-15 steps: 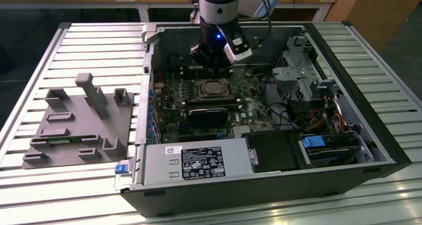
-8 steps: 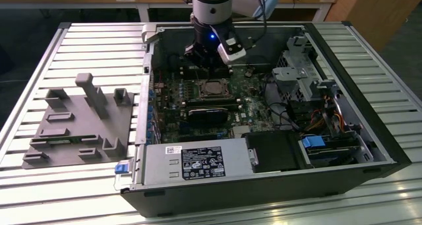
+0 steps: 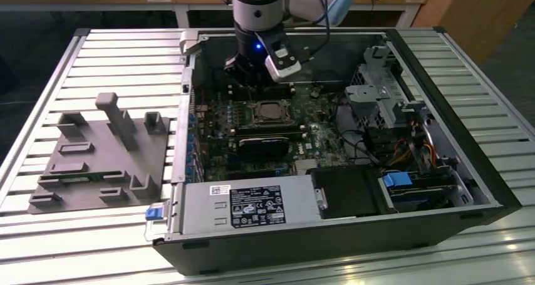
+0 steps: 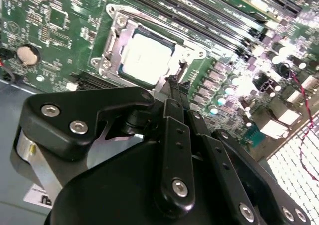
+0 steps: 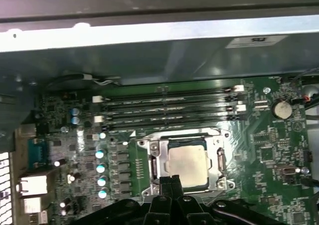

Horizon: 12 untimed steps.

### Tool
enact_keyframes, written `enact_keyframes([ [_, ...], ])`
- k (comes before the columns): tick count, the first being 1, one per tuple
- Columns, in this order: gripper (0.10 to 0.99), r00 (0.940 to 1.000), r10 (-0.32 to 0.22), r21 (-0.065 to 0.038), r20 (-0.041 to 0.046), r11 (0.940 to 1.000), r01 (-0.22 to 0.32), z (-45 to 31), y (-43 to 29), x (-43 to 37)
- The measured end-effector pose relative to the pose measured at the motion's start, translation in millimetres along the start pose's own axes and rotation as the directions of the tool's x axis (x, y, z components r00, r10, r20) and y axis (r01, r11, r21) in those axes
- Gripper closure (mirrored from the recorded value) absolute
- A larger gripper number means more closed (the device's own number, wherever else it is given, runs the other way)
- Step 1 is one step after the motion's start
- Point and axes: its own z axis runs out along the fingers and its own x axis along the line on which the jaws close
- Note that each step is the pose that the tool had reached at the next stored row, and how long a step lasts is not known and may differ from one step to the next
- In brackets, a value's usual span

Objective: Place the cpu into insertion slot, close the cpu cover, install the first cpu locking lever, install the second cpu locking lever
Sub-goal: 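Install the first cpu locking lever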

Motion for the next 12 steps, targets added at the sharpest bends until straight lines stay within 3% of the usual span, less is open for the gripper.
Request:
enact_keyframes([
  [12,0.980,1.0000,0.000,-0.001,0.0026,1.0000,0.000,-1.2,-2.0,20.6],
])
